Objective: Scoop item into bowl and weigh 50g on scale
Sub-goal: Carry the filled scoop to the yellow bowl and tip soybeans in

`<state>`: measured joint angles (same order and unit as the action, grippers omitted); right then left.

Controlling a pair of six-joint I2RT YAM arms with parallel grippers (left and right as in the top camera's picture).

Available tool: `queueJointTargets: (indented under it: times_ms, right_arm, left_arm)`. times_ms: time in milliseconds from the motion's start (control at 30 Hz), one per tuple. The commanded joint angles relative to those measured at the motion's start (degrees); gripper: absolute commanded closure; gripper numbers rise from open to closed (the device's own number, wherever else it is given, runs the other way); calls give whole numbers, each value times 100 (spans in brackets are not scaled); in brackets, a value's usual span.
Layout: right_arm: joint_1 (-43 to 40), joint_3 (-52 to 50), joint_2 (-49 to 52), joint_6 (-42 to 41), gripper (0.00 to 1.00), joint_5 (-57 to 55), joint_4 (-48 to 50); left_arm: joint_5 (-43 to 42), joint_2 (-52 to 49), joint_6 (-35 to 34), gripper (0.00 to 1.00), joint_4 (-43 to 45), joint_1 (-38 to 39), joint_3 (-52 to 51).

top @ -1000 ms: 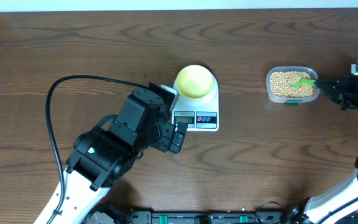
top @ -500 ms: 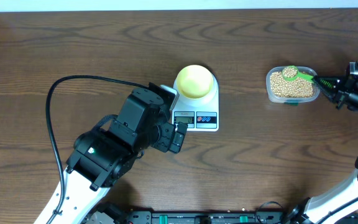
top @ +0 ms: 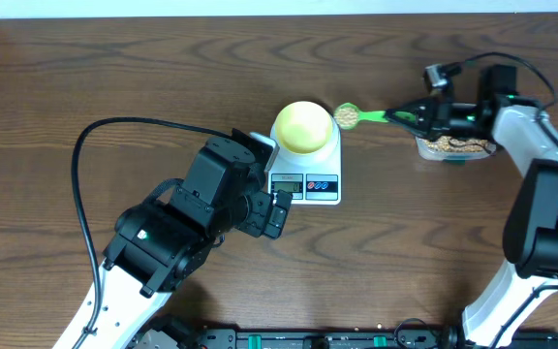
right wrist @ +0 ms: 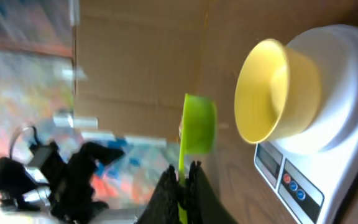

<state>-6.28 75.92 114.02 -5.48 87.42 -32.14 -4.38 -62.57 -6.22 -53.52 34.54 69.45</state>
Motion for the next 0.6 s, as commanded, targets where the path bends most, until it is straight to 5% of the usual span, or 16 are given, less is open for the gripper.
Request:
queueJointTargets:
  times_ms: [0, 67, 167, 567]
  right_arm:
    - [376, 46, 22, -1204, 99, 136, 748]
    - [726, 46, 22, -2490, 99, -74, 2221]
    - [831, 46, 22, -3136, 99, -273, 2994]
    - [1152, 46, 22, -2601, 99, -994, 3147]
  left_arm:
    - [-13, 39, -31, 2, -7, -20, 118]
    - [-13, 39, -31, 2, -4, -20, 118]
    - [-13, 39, -31, 2, -4, -20, 118]
    - [-15, 39, -31, 2, -7, -20, 118]
